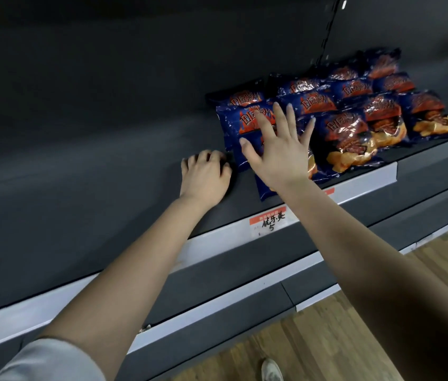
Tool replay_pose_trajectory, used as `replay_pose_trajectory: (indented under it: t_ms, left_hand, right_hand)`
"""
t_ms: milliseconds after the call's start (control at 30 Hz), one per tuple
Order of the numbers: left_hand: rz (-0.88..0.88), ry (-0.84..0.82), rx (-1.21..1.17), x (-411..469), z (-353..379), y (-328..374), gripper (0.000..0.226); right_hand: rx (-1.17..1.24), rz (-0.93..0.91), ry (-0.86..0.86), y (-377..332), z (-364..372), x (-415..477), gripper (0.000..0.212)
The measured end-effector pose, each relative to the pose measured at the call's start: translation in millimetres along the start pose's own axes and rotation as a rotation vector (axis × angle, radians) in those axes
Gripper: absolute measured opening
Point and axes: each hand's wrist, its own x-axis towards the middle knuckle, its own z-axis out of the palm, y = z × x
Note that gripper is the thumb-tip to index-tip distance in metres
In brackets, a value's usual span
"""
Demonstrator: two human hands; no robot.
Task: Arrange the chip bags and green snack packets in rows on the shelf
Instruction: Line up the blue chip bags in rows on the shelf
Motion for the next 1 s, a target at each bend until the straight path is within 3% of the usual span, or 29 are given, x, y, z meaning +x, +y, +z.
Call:
replay_pose_trajectory:
  t_ms: [167,467,1000]
  left_hand:
    - [-0.071,0.026,0.041,-6.8,-21.1,-19.9,0.038]
    - [-0.297,0.061,0.102,-39.3,-47.8,-88.9,0.039]
    - [-0.64,0.197,0.158,-137.8,-94.7,-170.8,0.036]
  right_hand:
    - [0.162,-0.169,0.047,-52.5,3.1,8.2,0.069]
    - [0.326,-0.287,-0.124,-121.4,23.5,5.9,0.054]
    - [0.5,-0.587,-0.308,-250.0,35.5,-30.3,0.05]
